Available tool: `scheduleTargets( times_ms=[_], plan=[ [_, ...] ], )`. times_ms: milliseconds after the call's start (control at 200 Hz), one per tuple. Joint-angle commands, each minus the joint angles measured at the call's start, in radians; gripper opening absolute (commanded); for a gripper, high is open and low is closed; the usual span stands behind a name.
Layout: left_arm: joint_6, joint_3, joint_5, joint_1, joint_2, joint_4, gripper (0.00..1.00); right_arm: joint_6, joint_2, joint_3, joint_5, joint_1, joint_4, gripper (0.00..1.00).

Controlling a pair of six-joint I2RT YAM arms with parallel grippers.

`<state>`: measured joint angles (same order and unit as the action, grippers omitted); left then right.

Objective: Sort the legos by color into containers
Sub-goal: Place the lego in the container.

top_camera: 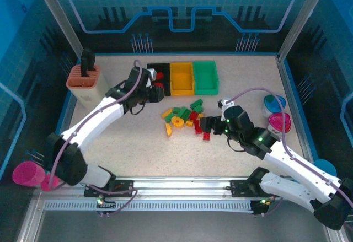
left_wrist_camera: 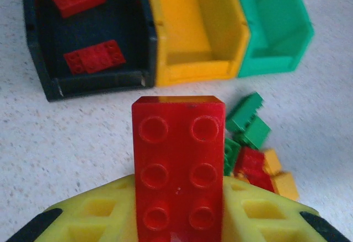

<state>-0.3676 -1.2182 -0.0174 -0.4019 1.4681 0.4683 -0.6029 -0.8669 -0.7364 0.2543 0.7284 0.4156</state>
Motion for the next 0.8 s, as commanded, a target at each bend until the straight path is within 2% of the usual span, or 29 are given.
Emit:
scheduleTargets(
  times_ms=[0, 210, 555, 795],
  plan=[
    [-0.011, -0.076, 0.041, 0.06, 0.127, -0.031, 0.33, -0.017, -0.016, -0.008, 0.005, 0.011, 0.065, 0.88],
    [-0.006, -0.234, 0.016, 0.102, 0.317, -0.011, 0.33, -0.02, -0.051, -0.025, -0.003, 0.014, 0.169, 0.87],
    [0.072, -0.556, -0.044, 0.118, 0.602, 0.149, 0.33, -0.046, -0.049, 0.024, -0.025, 0.028, 0.169, 0.86],
    [0.082, -0.678, -0.036, 0.125, 0.704, 0.205, 0.37, -0.034, -0.043, 0.017, -0.032, 0.035, 0.172, 0.86]
  ],
)
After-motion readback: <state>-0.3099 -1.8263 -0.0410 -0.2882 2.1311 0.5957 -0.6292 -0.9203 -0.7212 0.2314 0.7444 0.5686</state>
